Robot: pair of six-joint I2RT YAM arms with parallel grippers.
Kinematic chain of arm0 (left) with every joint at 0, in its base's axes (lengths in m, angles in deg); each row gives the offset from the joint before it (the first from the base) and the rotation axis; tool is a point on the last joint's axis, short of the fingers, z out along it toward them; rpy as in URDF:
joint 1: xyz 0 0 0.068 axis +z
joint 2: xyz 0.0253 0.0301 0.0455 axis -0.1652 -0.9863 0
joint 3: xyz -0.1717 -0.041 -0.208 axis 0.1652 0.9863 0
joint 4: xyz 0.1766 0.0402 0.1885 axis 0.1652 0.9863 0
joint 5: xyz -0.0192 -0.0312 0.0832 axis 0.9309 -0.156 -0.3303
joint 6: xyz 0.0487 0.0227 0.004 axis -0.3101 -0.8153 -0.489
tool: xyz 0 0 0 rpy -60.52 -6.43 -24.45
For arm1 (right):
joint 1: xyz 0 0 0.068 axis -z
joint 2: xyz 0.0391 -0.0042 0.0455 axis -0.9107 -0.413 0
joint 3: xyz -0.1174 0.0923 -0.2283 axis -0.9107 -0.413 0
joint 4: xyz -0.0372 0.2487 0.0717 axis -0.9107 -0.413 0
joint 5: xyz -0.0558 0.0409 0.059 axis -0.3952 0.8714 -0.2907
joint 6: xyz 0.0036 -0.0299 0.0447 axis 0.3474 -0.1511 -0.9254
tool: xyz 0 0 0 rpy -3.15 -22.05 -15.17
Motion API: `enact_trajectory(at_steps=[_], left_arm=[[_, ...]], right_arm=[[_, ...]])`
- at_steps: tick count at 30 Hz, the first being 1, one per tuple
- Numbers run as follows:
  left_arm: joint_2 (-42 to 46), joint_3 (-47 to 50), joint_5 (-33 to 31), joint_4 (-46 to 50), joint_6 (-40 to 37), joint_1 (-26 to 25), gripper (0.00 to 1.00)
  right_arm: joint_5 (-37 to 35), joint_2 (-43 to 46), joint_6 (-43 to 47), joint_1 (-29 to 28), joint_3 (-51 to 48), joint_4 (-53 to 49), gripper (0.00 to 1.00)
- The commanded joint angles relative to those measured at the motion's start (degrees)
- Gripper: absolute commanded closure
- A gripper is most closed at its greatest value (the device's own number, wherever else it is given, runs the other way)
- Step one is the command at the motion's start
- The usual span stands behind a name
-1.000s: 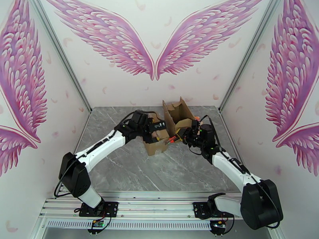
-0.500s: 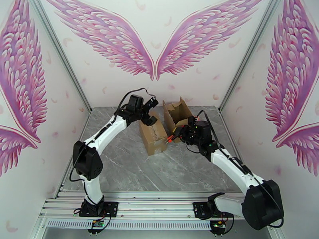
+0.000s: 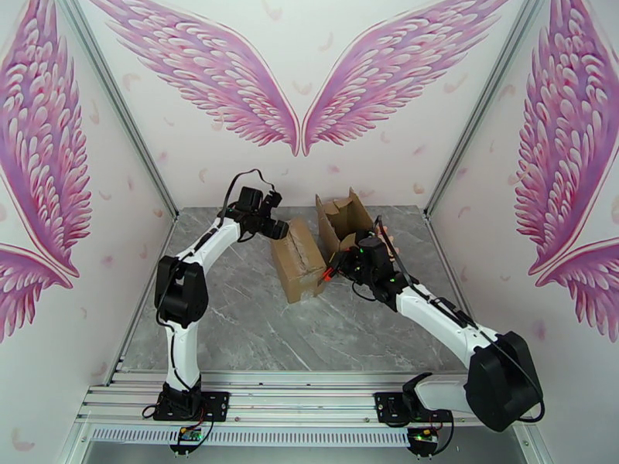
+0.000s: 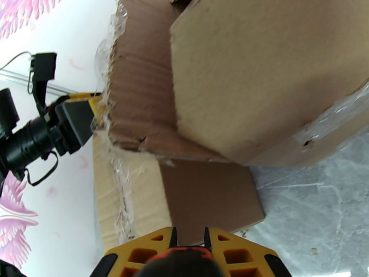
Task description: Unpack the express box
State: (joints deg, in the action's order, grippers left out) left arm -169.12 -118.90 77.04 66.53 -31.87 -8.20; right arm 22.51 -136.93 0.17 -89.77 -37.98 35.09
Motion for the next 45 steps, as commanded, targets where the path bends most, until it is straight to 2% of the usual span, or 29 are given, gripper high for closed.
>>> enact_trajectory(at_steps=[1, 5, 10, 16, 21, 25, 30, 35, 40, 45], left_arm=[[5.7, 7.8, 6.1, -0.7, 2.8, 0.3, 0.2], [11.8, 15.9, 6.9, -2.9, 5.5, 0.6, 0.25], [20.4, 26.2, 3.8, -6.3, 10.9, 0.6, 0.25], [23.8, 33.2, 1.7, -8.4, 15.5, 0.9, 0.26], [24.5, 34.8, 1.1, -8.1, 16.9, 0.9, 0.28], [25.1, 34.9, 0.8, -7.8, 17.4, 0.9, 0.28], [25.8, 35.6, 0.2, -7.5, 18.1, 0.9, 0.29], [26.3, 36.6, 0.3, -7.8, 18.7, 0.9, 0.3], [26.8, 37.2, -0.1, -8.0, 18.8, 0.9, 0.31], [26.5, 37.2, -0.2, -7.8, 18.7, 0.8, 0.32]], right_arm=[[-2.9, -1.6, 2.1, 0.3, 3.3, 2.2, 1.0], [-2.8, -3.0, 2.7, 1.3, 4.8, 2.3, 1.0], [-3.0, -2.5, 4.5, 2.0, 6.4, 0.5, 0.99], [-3.5, 2.8, 6.6, 2.0, 5.1, -4.0, 0.97], [-5.3, 11.0, 8.0, 2.0, 2.0, -6.0, 0.97], [-1.8, 14.0, 9.2, 0.9, 1.2, -4.0, 0.99], [0.5, 12.0, 10.6, -3.2, 1.9, -1.2, 1.0], [1.0, 10.1, 8.9, -4.3, 1.2, 0.8, 1.0], [-2.5, 9.6, 7.9, -5.0, -0.5, 1.4, 1.0], [-4.7, 8.6, 6.7, -5.0, -2.5, 6.1, 1.0]])
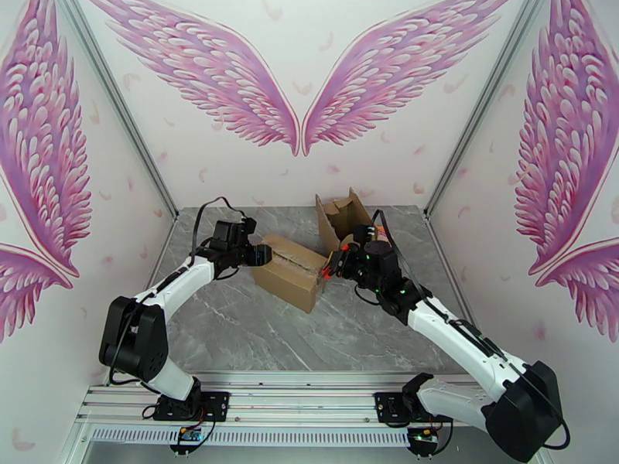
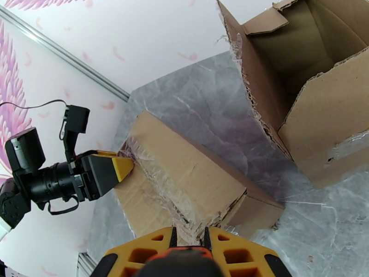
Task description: Unpack the express box
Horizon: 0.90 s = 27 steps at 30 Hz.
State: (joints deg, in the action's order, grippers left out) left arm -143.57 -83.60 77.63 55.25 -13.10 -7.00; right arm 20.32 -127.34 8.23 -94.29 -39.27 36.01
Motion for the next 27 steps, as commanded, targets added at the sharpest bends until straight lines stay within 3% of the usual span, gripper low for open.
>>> enact_trajectory(at_steps=[1, 12, 22, 27], left_arm=[[1.0, 2.0, -0.7, 3.5, 0.0, -0.4, 0.33], [1.2, 3.0, -0.6, 3.3, 0.5, -0.4, 0.35], [4.9, 6.8, -1.8, 2.8, 2.2, -0.4, 0.37], [8.3, 9.6, -4.0, 2.6, 5.2, -0.4, 0.36]], right_arm=[[-2.5, -1.2, -2.1, -0.5, -1.8, 6.8, 1.0], [-8.4, -0.8, -12.4, -0.4, -8.6, 17.0, 1.0], [-13.8, -0.9, -13.3, -0.3, -11.4, 24.9, 1.0], [-18.1, -1.3, -12.5, -0.3, -8.5, 19.6, 1.0]])
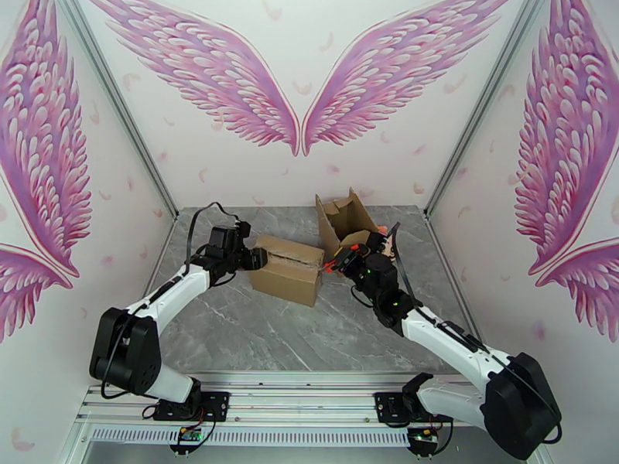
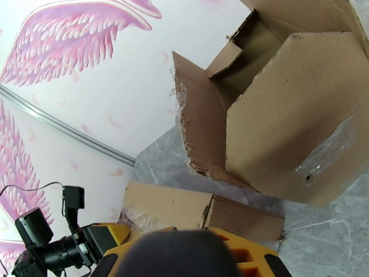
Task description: Unpack the express box
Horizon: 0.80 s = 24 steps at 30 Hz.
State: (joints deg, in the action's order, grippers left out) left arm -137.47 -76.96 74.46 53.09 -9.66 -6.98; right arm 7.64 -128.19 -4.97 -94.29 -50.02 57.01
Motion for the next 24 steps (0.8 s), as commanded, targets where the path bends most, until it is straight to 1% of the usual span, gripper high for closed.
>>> enact_trajectory(at_steps=[1, 4, 8, 10, 13, 17, 21, 24], left_arm=[[2.9, 3.6, -1.4, 4.5, 2.8, -0.3, 0.36], [6.1, 6.6, -2.7, 2.7, 7.3, -0.3, 0.34], [11.2, 9.6, -4.0, 1.3, 10.9, -0.6, 0.28], [13.1, 8.8, -5.3, 1.9, 10.0, -0.7, 0.23], [13.7, 3.6, -7.6, 4.7, 4.7, -0.7, 0.18], [9.6, -6.3, -9.0, 8.4, -2.4, -0.7, 0.13], [1.8, -13.8, -5.5, 8.3, -8.2, -0.6, 0.1], [-6.0, -22.2, -2.9, 9.6, -12.7, -0.6, 0.09]], right_arm=[[-6.0, -0.1, 1.0, -0.3, 2.6, -2.3, 1.0], [-6.6, 1.6, 3.2, -0.3, 3.9, -6.4, 1.0], [-6.4, 5.2, 7.9, -0.8, 5.3, -16.1, 1.0], [-7.0, 7.2, 9.8, -1.6, 4.8, -20.0, 1.0], [-8.9, 9.6, 11.5, -4.8, 2.8, -23.6, 1.0], [-9.3, 7.2, 14.1, -10.0, 1.6, -23.9, 1.0], [-9.5, 0.7, 16.3, -14.4, 3.4, -21.6, 1.0], [-8.2, -5.0, 17.1, -15.9, 6.5, -19.4, 1.0]])
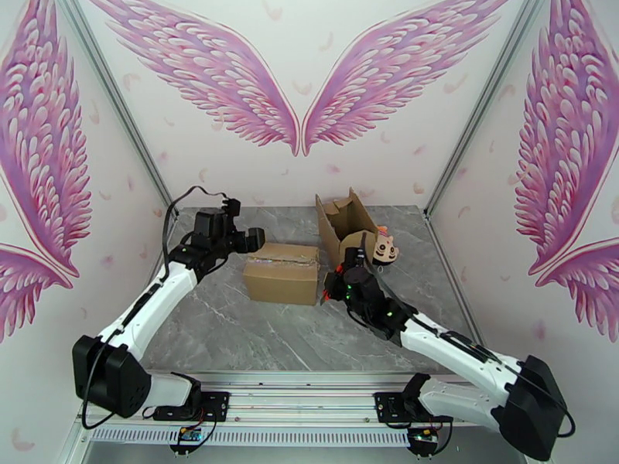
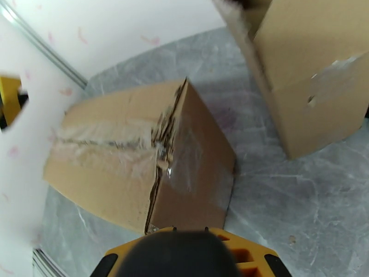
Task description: Unpack the express box
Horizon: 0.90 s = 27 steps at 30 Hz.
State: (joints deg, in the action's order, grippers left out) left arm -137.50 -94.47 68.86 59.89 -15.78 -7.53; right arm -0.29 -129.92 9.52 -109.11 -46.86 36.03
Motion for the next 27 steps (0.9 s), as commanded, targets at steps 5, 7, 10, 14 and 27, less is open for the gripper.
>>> enact_trajectory(at_steps=[5, 7, 10, 14, 27], left_arm=[[-17.4, -13.7, 8.1, 7.2, -10.3, 0.1, 0.13], [-19.1, -14.1, 9.5, 8.0, -9.8, 0.1, 0.15], [-17.9, -10.6, 10.1, 7.9, -9.5, 0.1, 0.17], [-14.1, -4.5, 9.3, 8.8, -8.5, 0.6, 0.18], [3.0, 15.0, 13.2, 7.2, 3.8, 0.9, 0.19]], right_arm=[[-1.7, -10.3, 1.8, -1.5, 8.4, 3.0, 1.0], [-3.1, -11.7, 1.5, -1.5, 9.6, 3.9, 1.0], [-4.6, -14.1, 1.6, -0.5, 12.6, 2.1, 1.0], [-3.4, -18.0, 2.5, 2.3, 17.6, 0.3, 1.0], [9.9, -40.5, 8.1, 7.6, 46.6, -2.4, 1.0]])
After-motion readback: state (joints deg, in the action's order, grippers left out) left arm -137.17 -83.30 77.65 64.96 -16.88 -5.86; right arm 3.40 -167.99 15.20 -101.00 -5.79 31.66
